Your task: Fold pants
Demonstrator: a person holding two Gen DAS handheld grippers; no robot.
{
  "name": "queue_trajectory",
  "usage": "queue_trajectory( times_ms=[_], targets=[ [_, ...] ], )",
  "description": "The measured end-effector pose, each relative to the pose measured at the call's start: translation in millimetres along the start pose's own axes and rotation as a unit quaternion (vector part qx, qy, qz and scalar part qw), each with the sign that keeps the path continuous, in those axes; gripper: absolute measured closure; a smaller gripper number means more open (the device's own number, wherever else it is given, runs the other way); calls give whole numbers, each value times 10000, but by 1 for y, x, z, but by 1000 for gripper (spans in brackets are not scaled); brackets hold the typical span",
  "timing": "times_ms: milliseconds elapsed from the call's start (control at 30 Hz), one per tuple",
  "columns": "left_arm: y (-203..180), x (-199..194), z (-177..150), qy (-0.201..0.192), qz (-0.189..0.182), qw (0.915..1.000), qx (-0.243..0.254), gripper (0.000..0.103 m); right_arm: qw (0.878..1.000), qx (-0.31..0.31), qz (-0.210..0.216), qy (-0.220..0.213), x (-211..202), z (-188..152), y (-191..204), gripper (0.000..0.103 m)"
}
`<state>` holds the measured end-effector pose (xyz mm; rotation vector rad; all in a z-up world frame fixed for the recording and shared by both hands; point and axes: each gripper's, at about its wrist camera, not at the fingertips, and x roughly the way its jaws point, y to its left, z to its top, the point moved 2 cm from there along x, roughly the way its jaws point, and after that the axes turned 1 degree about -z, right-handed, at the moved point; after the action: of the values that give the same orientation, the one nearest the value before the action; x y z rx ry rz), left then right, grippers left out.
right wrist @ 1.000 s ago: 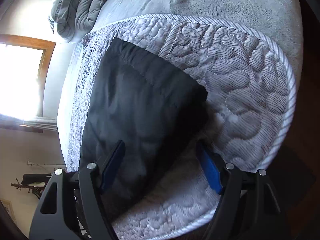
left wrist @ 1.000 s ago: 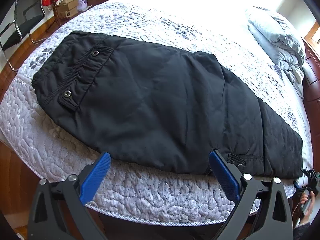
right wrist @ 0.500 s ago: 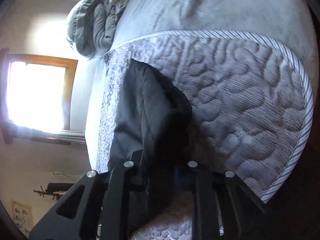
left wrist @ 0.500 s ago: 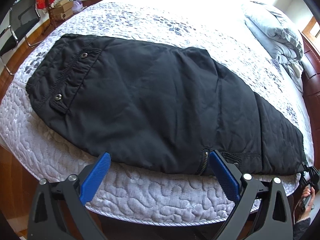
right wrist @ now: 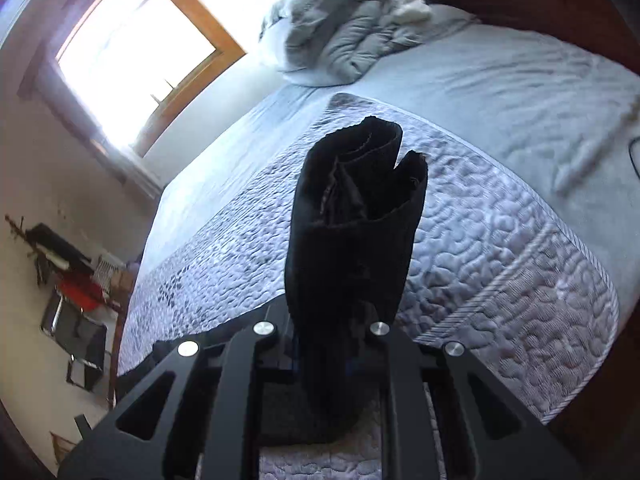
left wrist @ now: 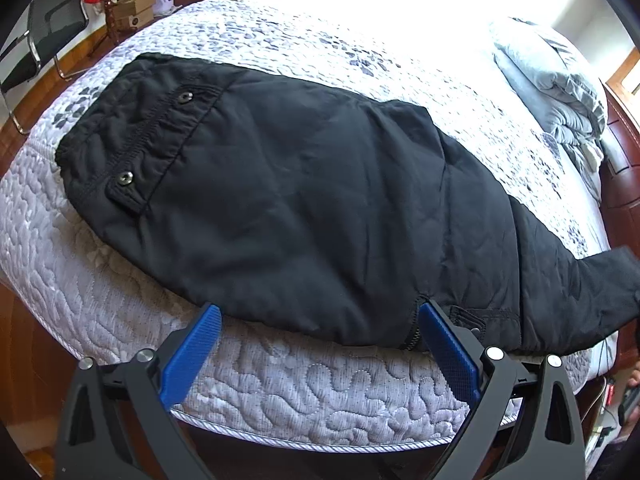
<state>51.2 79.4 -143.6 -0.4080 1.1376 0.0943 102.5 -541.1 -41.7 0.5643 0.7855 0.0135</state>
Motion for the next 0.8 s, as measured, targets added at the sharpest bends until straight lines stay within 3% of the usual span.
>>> queue_trajectory(
  times_ms=[167, 367, 567, 800],
  targets=[
    [13, -2, -1, -36, -55, 9999, -153, 4, 9938, -1095, -19, 184, 15, -14, 79, 90],
    [29, -3, -3, -58, -80, 9993, -364, 4, 9736, -2207, -79, 582, 46, -60, 146, 90],
    [44, -3, -5, -80, -103, 9984, -547, 4, 9495, -2930, -55, 1118, 80, -111, 185, 90],
    [59, -2, -7, -70, -105, 9974, -704, 4, 9159, -3585, -302, 1779, 119, -175, 194, 90]
  ],
)
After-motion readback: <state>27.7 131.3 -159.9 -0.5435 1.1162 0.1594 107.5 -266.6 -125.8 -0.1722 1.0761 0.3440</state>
